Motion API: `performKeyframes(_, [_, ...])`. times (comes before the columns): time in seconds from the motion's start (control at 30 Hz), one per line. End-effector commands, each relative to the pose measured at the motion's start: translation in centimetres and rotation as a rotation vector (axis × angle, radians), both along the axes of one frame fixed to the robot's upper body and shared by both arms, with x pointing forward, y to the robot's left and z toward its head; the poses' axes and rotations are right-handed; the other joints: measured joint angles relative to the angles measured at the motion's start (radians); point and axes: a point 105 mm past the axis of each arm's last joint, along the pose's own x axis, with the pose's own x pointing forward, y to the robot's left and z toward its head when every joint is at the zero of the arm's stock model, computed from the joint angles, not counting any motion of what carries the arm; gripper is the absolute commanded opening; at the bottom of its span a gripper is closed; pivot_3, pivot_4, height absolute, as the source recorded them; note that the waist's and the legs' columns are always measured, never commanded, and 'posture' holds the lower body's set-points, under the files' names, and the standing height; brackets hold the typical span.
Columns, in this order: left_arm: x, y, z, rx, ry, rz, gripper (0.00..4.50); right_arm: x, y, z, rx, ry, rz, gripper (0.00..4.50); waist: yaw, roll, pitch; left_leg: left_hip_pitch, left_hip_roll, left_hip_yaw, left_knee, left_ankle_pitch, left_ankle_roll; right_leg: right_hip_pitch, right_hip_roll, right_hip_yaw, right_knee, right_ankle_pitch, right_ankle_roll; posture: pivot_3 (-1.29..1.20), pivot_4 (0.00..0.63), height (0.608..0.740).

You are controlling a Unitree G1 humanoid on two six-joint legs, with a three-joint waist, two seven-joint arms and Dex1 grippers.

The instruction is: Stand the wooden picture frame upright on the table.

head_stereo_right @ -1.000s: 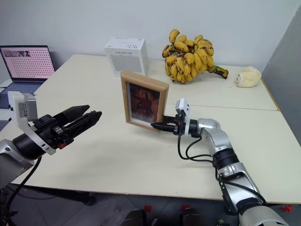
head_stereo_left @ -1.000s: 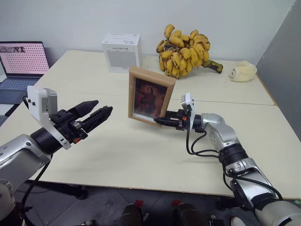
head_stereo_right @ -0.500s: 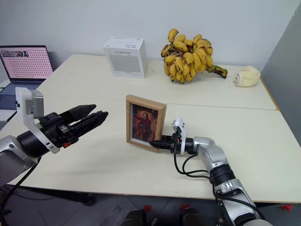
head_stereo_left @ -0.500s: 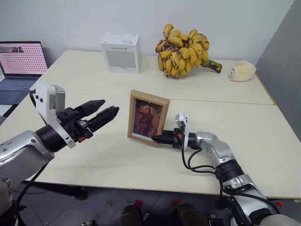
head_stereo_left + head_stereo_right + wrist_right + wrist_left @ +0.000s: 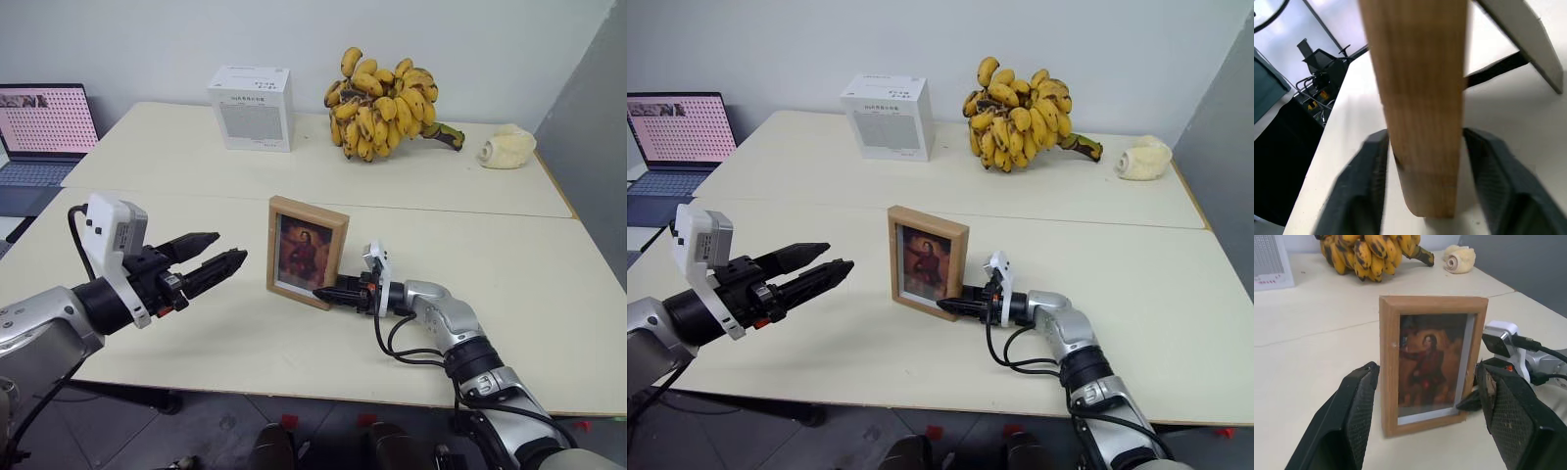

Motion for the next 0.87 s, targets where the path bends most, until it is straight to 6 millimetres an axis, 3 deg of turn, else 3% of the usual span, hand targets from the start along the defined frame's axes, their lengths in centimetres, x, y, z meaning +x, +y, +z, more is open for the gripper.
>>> performKeyframes(0.03, [0.2,-0.6,0.7,0.02,-0.062,-0.013,3.34,0.1,0.0,0.8,-0.014,-0.073,-0.013,3.3,0.0,0.0,0.0,0.0,0.0,0.0,0.0,0.0,0.0,0.0,0.0,0.0,0.0,0.0,0.0,0.0,0.15,0.74])
performKeyframes(0.27, [1.4,-1.1,-0.2,0.017,-0.087,0.017,3.34,0.5,-2.5,1.1,-0.158,-0.212,-0.094,3.3,0.002,0.0,0.0,-0.001,0.0,0.001,-0.001,0.0,0.0,-0.001,0.0,0.0,-0.001,0.0,0.0,0.0,0.15,0.74])
performKeyframes(0.53, [2.3,-0.9,-1.0,0.025,-0.165,0.08,3.34,-1.2,-6.7,6.4,-0.135,-0.295,-0.304,3.3,0.008,0.001,0.0,-0.003,0.0,0.001,-0.001,0.0,0.0,-0.003,-0.001,0.001,0.0,0.0,0.0,0.0,0.15,0.74])
performKeyframes(0.73, [2.1,-1.7,-1.8,0.01,-0.151,0.026,3.34,-3.8,-7.7,8.0,-0.138,-0.285,-0.374,3.3,0.009,0.001,0.0,-0.008,0.0,0.001,-0.001,0.0,0.0,-0.009,0.0,0.001,0.0,0.0,0.0,0.0,0.15,0.74])
performKeyframes(0.87, [1.9,-1.8,-2.1,0.01,-0.13,-0.001,3.34,-4.4,-8.3,9.2,-0.139,-0.292,-0.42,3.3,0.008,0.001,0.0,-0.01,0.0,0.001,0.0,0.0,0.0,-0.011,0.0,0.001,0.0,0.0,0.0,0.0,0.15,0.74])
